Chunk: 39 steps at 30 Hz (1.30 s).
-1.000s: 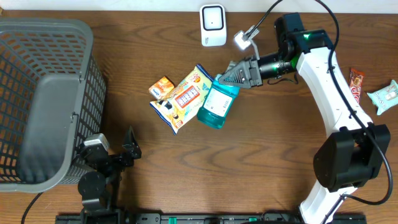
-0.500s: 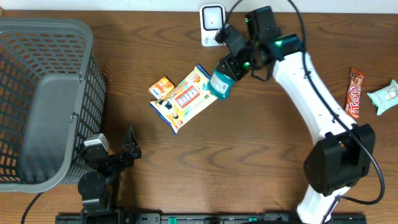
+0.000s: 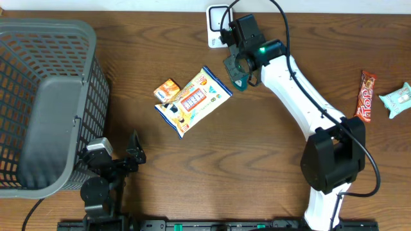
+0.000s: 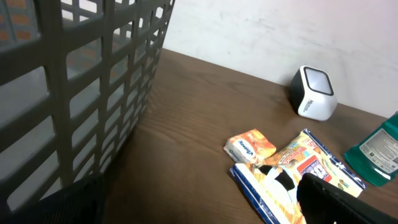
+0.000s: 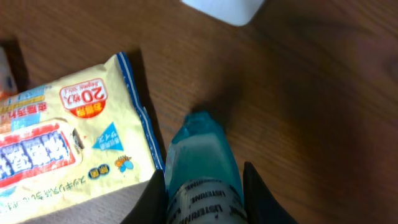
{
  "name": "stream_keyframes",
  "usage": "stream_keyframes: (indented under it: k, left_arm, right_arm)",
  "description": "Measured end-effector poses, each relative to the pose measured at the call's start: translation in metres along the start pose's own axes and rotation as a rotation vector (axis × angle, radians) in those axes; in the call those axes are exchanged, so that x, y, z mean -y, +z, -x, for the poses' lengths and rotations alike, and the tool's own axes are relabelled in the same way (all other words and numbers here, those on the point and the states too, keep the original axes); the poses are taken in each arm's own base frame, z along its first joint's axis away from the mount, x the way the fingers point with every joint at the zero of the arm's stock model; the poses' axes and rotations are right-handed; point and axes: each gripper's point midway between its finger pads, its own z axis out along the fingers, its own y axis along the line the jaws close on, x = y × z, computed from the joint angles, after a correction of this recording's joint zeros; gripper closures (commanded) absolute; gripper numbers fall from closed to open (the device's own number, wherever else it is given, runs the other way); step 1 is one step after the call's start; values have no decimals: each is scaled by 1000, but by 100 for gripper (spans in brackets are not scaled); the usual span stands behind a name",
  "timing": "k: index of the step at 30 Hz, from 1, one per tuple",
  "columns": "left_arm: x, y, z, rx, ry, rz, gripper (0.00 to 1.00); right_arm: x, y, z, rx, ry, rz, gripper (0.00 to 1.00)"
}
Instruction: Scan the item barcode
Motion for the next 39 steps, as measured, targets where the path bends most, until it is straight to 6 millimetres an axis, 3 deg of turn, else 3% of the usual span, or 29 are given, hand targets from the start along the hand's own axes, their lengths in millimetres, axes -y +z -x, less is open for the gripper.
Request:
stream_keyframes:
  k: [2,5,6,12,16,20,24,27,28,30,31,33,37,39]
  left_arm:
    - [0,0,0,0,0,0,2]
    - [0,0,0,0,0,0,2]
    - [0,0,0,0,0,0,2]
    - [0,0,0,0,0,0,2]
    - [0,0,0,0,0,0,2]
    - [0,0,0,0,0,0,2]
    - [0,0,0,0,0,0,2]
    - [0,0,0,0,0,0,2]
    - [0,0,0,0,0,0,2]
    - [0,0,0,0,0,0,2]
    - [0,0,0,0,0,0,2]
    - [0,0,0,0,0,0,2]
    - [0,0,0,0,0,0,2]
    - [0,0,0,0,0,0,2]
  right_arm:
    - [1,2,2,3,22,-6,92]
    - [3,4,4,4,44,-16,65]
    - [3,4,4,6,55,-18,61]
    - [3,26,-12,-59,71,-20,60]
    - [11,27,-15,-68,107,-27,59]
    - [28,28,-18,-72,179,-45,44]
    - [41,29,-20,-74,234,-53,38]
    - [45,29,-21,-75,254,-43,41]
    - [45,30,-21,-75,258,-39,46]
    - [44,30,-20,-69,260,-27,68]
    - [42,31,-19,-65,265,-7,85]
    - [38,31,-16,-56,271,16,98]
    - [35,29,-5,-18,278,41,98]
    - [35,28,-5,-18,278,46,91]
